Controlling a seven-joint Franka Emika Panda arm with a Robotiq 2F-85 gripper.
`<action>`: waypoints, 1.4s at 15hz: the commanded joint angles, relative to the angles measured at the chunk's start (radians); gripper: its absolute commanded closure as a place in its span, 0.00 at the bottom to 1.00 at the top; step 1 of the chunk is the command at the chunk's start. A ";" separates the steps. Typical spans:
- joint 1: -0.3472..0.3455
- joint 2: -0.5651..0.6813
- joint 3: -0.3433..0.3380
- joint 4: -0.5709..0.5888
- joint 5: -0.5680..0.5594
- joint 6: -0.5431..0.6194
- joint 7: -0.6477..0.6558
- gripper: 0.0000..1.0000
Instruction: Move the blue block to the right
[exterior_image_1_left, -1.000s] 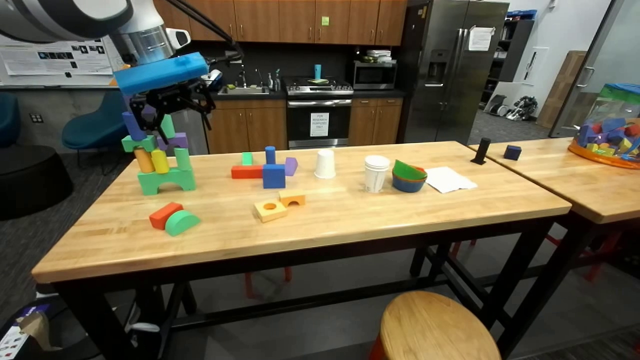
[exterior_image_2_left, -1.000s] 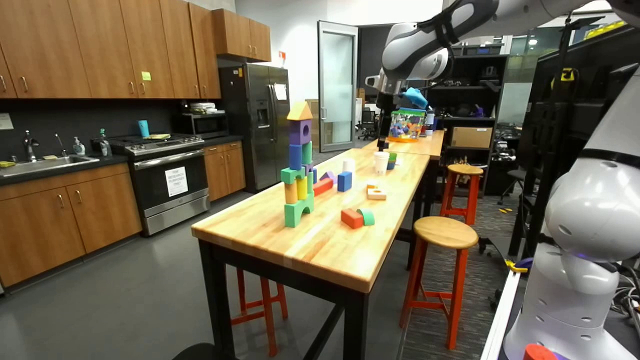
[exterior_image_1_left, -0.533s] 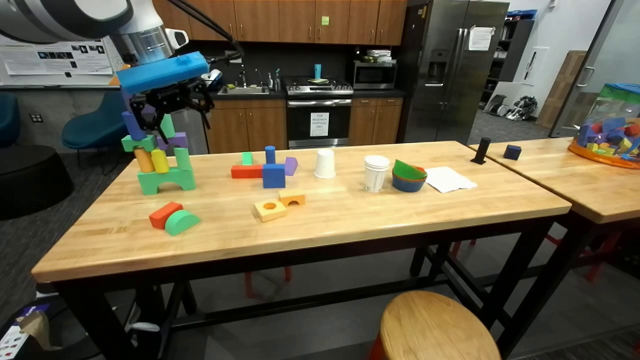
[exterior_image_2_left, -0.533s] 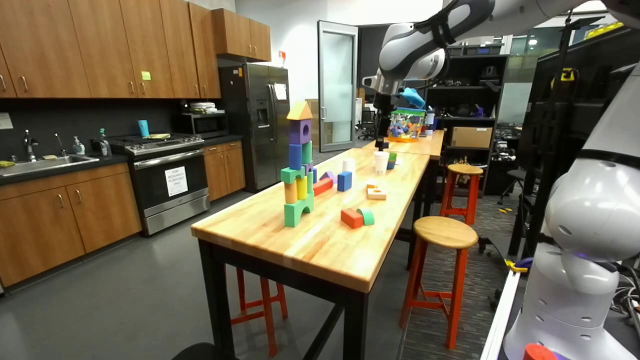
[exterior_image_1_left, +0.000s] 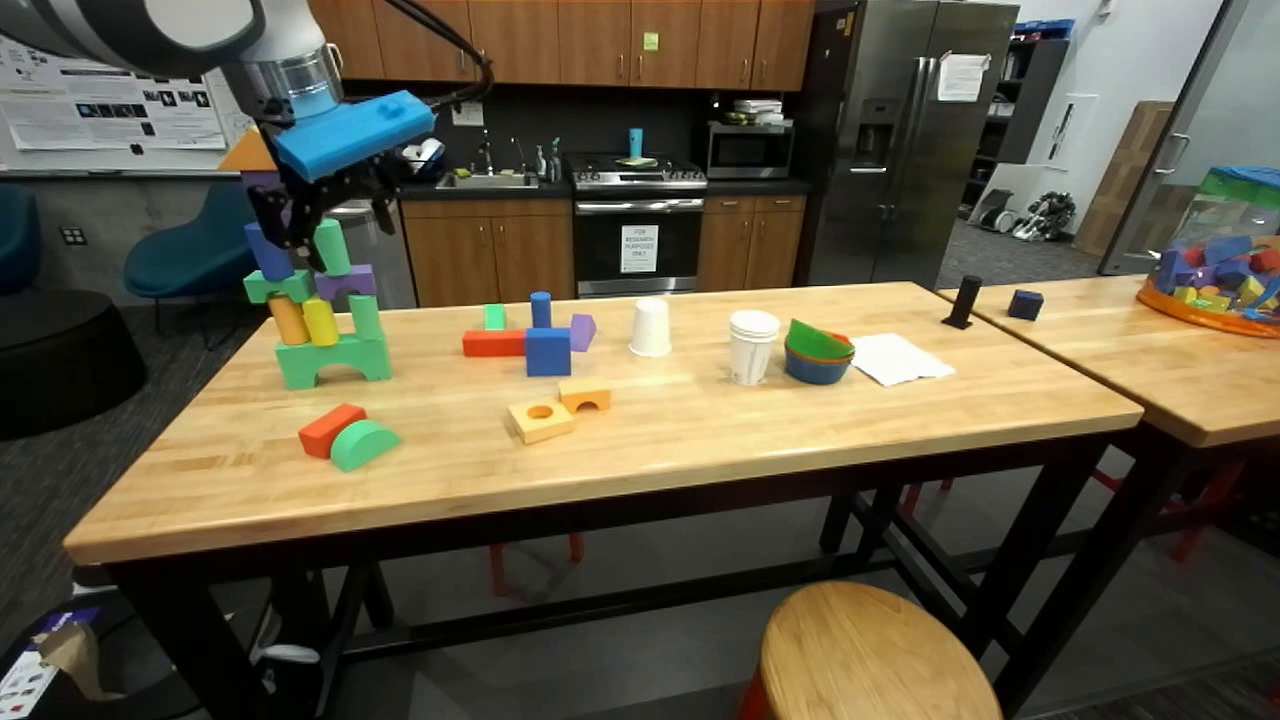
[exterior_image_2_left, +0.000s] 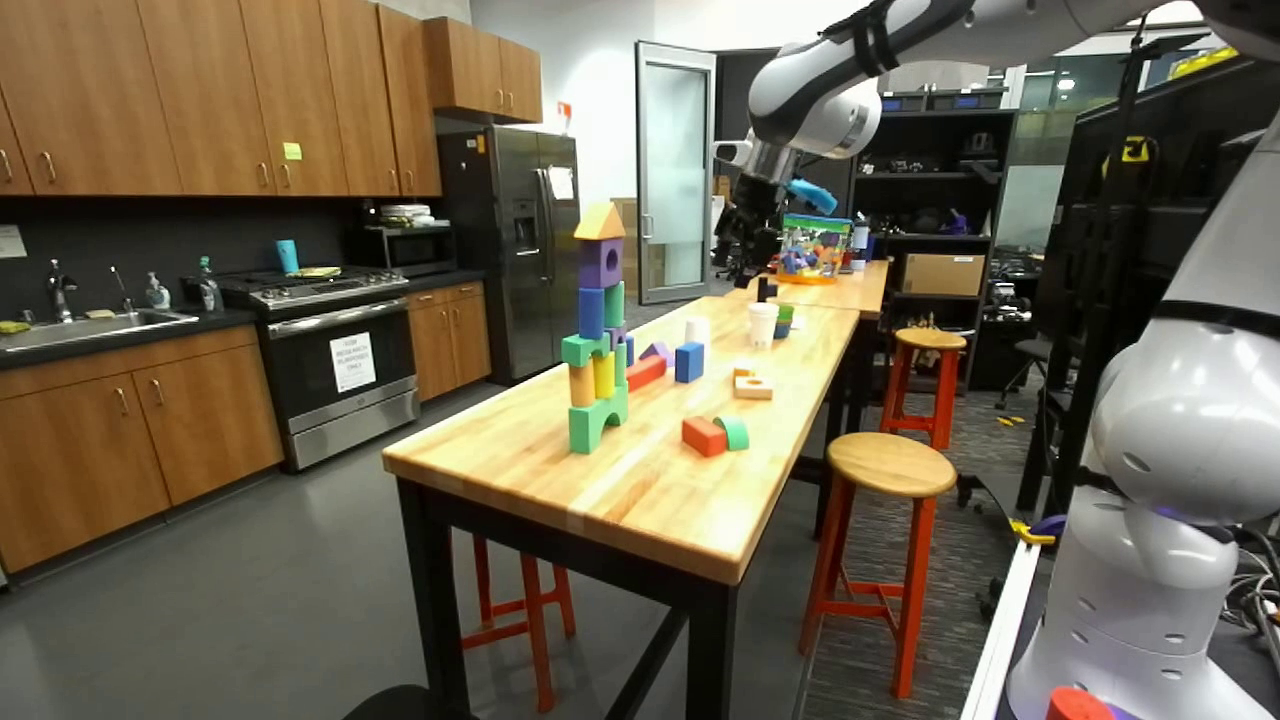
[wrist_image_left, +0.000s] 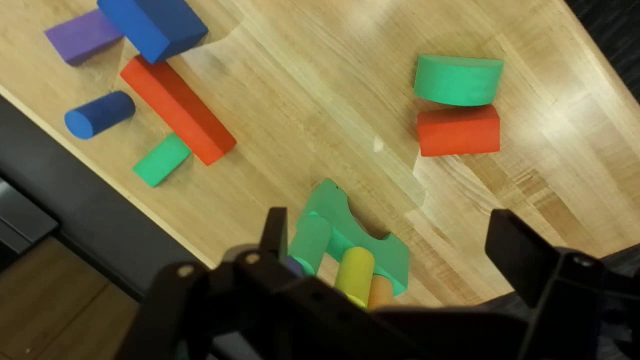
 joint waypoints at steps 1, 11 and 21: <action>0.010 0.016 -0.019 0.037 0.099 -0.025 -0.253 0.00; -0.030 0.018 0.011 0.015 0.178 -0.038 -0.433 0.00; -0.038 0.120 0.021 -0.027 0.158 -0.056 -0.643 0.00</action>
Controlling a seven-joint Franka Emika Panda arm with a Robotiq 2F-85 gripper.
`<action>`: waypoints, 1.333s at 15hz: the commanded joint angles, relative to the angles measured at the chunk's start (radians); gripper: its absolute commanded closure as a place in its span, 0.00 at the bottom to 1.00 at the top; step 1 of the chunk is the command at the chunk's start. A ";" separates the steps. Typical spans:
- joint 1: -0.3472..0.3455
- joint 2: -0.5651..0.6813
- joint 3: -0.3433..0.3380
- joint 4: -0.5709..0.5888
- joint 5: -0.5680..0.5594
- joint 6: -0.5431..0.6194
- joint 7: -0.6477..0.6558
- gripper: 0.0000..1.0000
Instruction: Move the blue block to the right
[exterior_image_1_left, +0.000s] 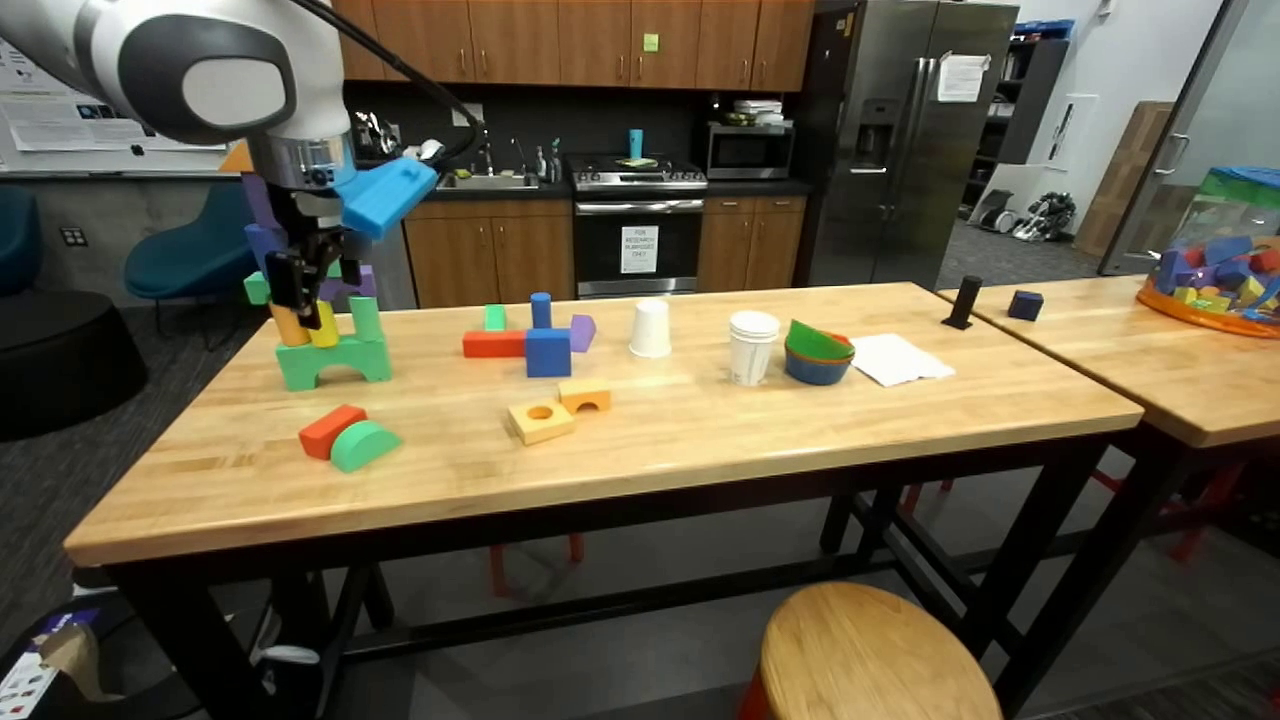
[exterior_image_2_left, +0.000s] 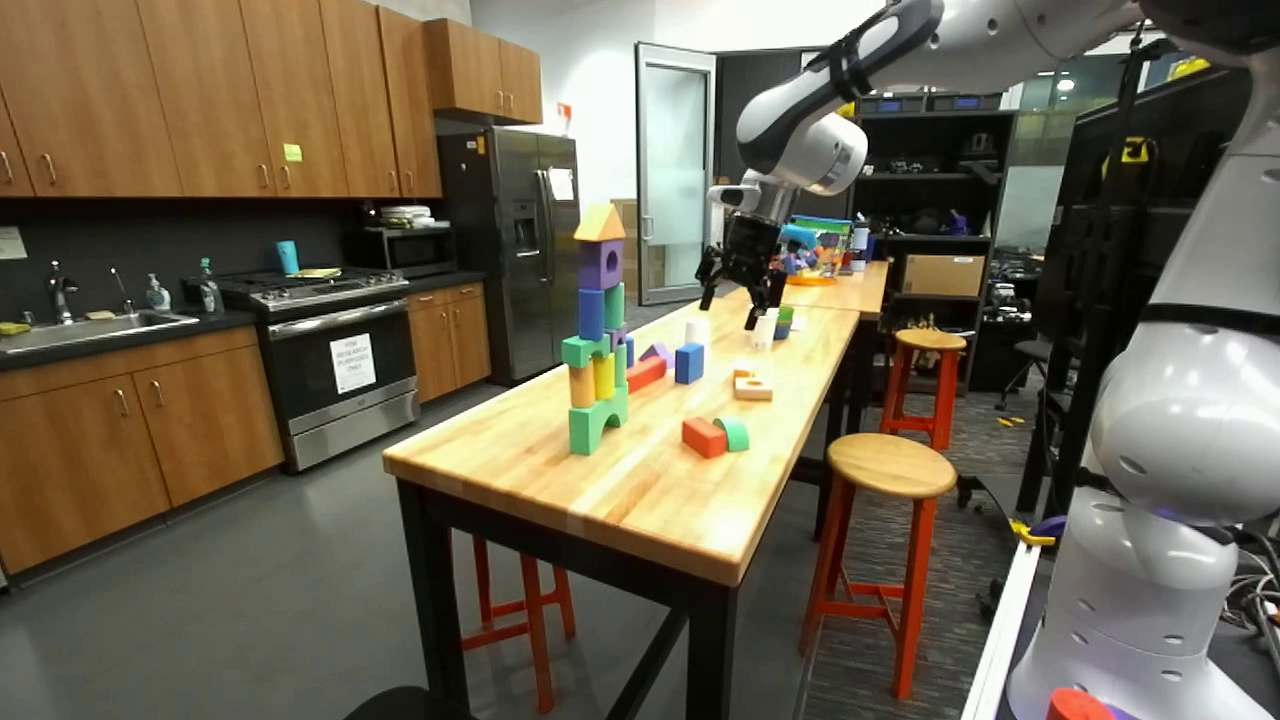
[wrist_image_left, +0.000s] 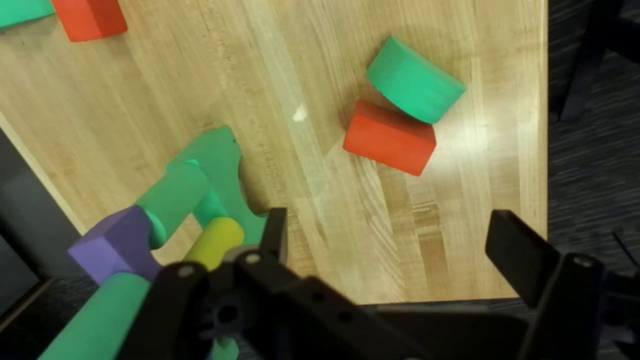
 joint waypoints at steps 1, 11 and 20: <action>-0.029 0.075 0.024 0.030 -0.012 0.021 -0.023 0.00; -0.075 0.208 0.069 0.161 -0.031 0.107 0.004 0.00; -0.102 0.302 0.104 0.250 -0.099 0.124 0.045 0.00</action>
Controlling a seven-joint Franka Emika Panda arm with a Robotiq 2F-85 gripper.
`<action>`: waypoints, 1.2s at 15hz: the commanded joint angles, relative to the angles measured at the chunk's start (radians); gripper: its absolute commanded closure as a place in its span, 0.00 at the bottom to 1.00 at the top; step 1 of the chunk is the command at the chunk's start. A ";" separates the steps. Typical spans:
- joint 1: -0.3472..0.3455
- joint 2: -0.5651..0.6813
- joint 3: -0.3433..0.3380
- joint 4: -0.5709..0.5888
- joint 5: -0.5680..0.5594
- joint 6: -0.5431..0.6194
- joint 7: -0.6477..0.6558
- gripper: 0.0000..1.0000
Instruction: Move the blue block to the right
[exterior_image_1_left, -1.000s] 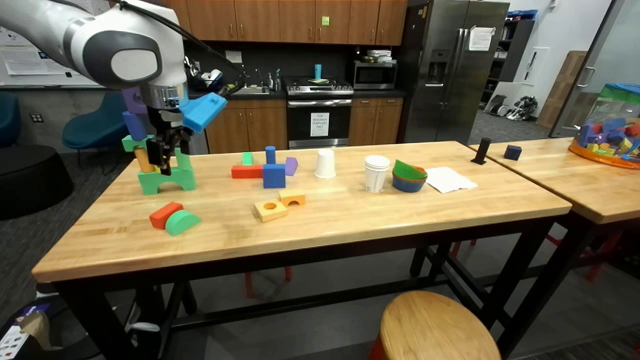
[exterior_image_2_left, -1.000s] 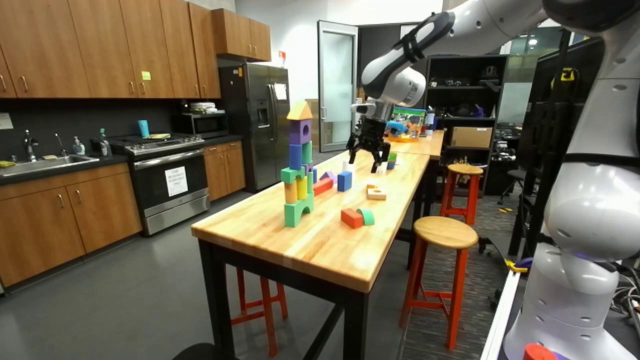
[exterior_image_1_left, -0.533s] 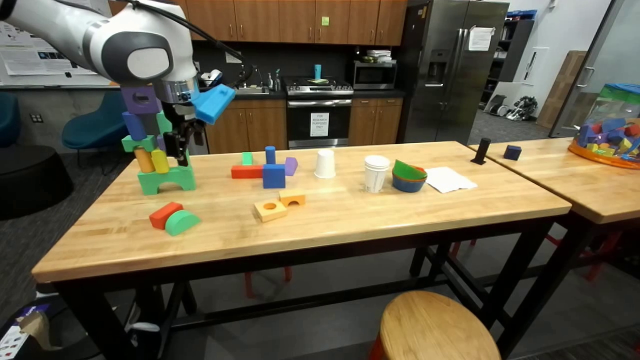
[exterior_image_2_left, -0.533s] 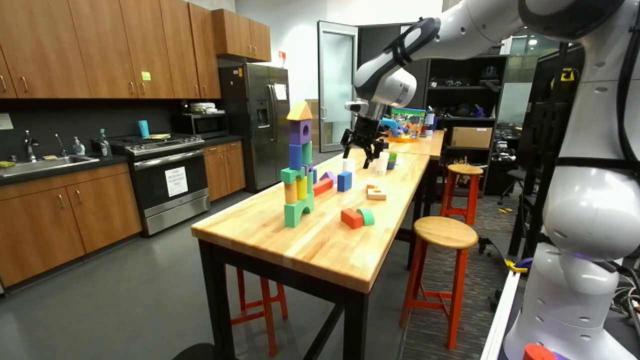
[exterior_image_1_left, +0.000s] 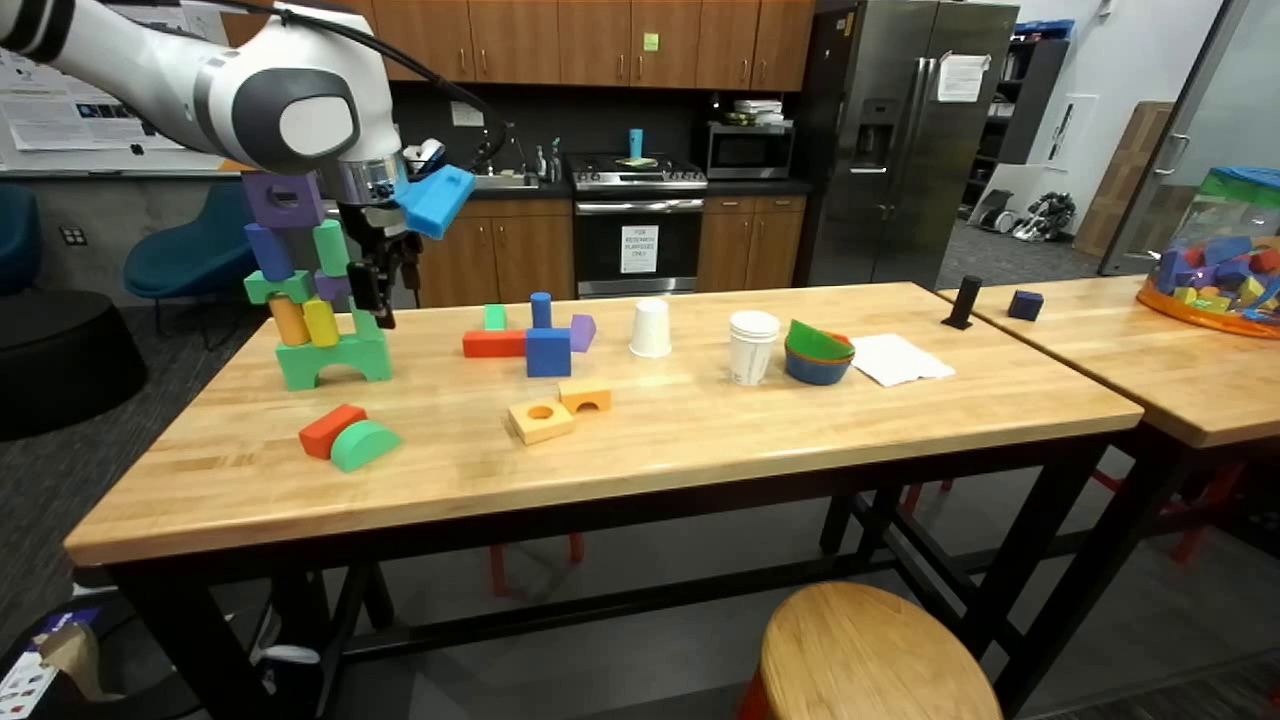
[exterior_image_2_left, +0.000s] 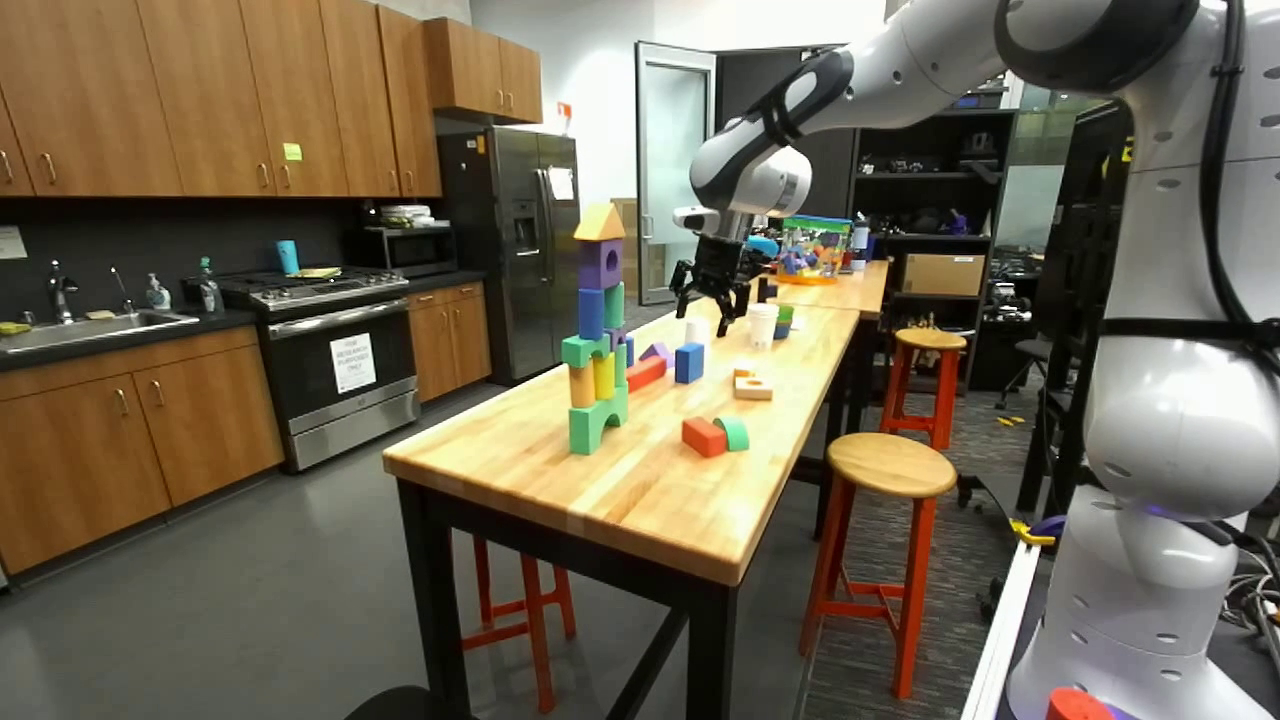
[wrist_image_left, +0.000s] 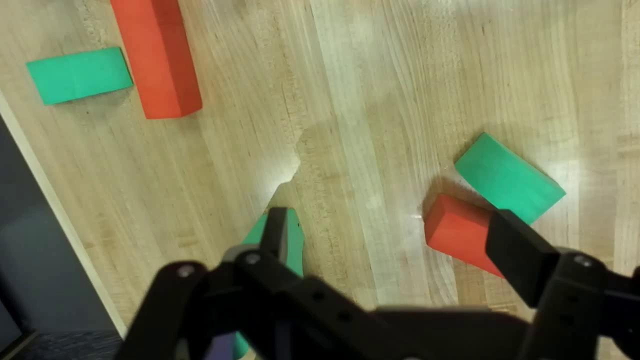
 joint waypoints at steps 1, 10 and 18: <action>-0.031 0.056 0.022 0.056 -0.020 0.020 0.048 0.00; -0.068 0.176 0.043 0.069 -0.052 0.197 0.190 0.00; -0.092 0.181 0.104 0.093 -0.053 0.168 0.162 0.00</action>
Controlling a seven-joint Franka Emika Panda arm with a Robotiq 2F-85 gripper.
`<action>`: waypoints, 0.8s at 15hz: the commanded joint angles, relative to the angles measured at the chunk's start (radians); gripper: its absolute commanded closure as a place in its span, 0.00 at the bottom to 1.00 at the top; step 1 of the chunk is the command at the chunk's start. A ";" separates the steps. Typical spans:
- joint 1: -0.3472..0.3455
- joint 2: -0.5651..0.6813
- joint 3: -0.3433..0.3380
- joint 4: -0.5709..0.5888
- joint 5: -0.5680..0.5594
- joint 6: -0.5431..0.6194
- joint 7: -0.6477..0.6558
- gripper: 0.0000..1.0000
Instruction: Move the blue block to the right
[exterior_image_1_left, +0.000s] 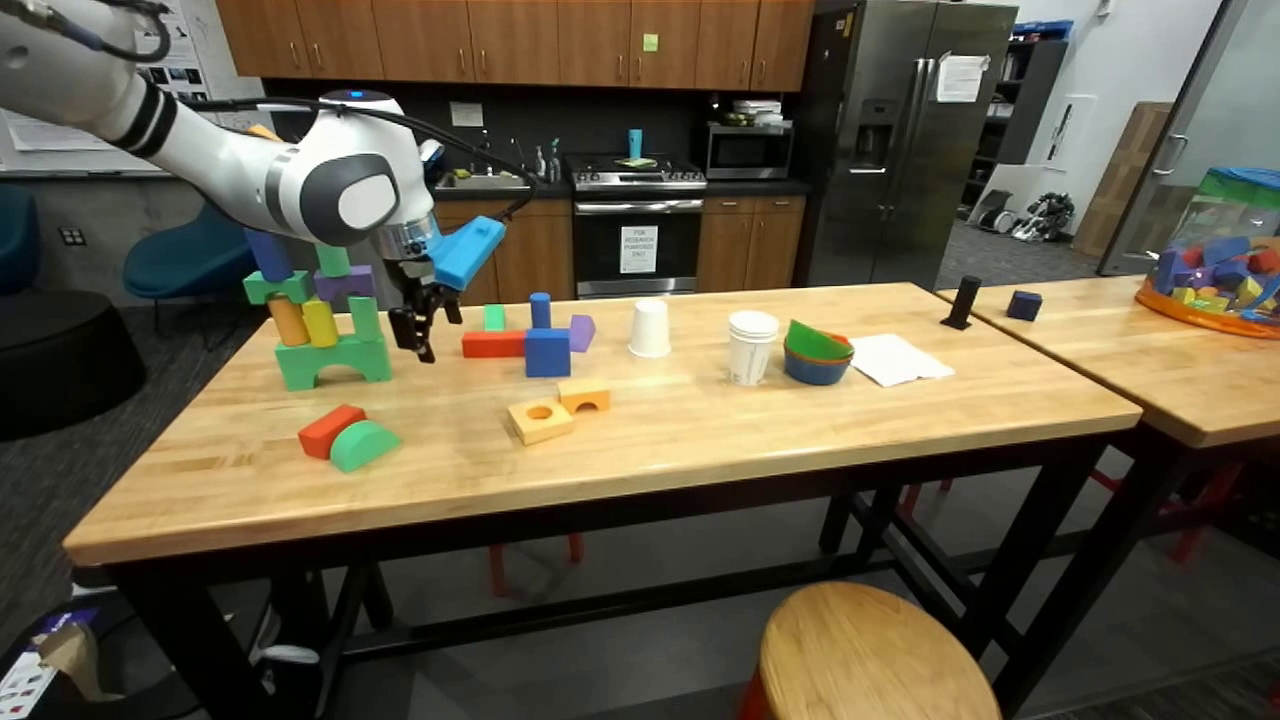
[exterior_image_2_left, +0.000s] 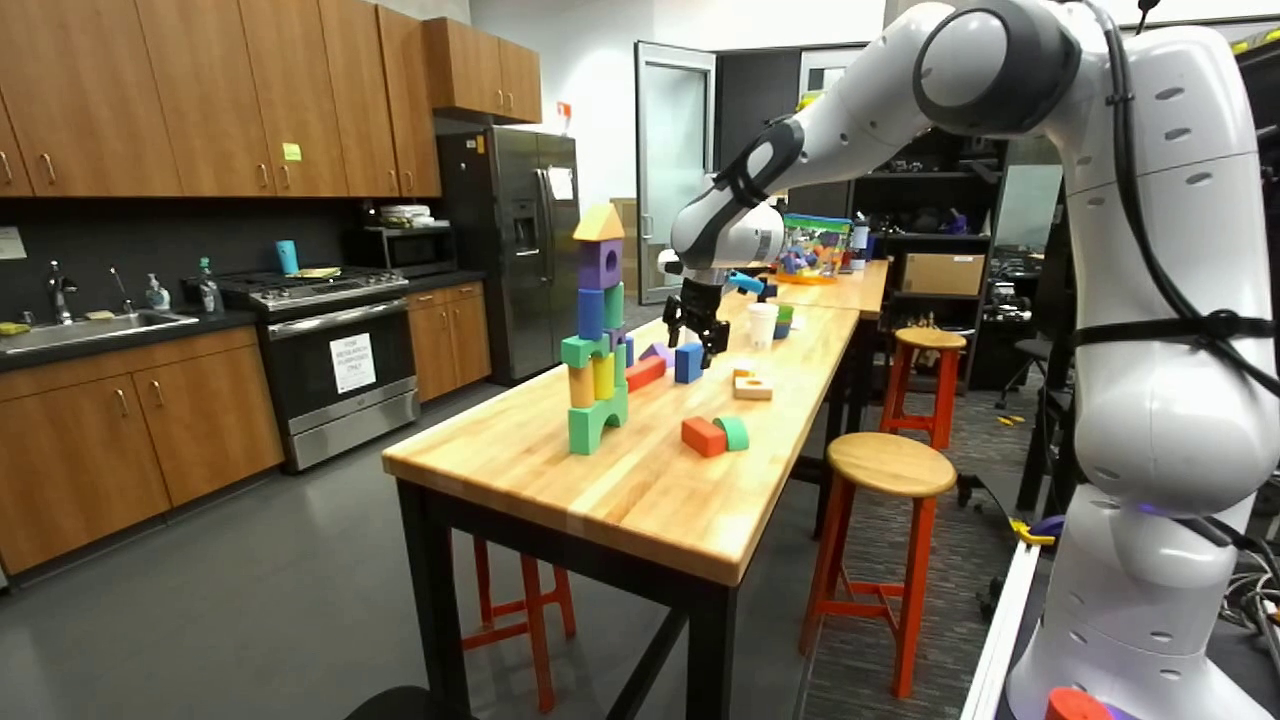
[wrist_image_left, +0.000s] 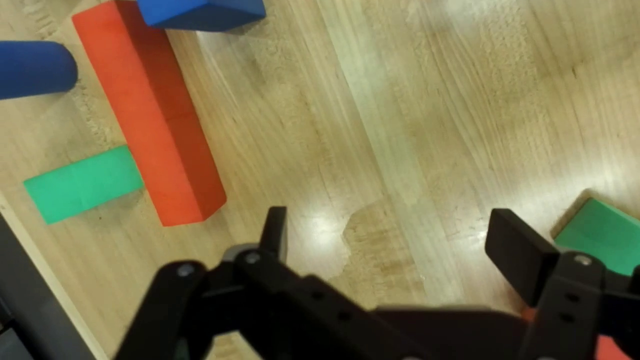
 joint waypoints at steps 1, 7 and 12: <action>-0.034 -0.015 0.049 0.046 0.024 -0.029 -0.027 0.00; -0.044 0.020 0.061 0.118 0.018 -0.089 -0.023 0.00; -0.043 0.029 0.059 0.120 0.005 -0.079 -0.015 0.00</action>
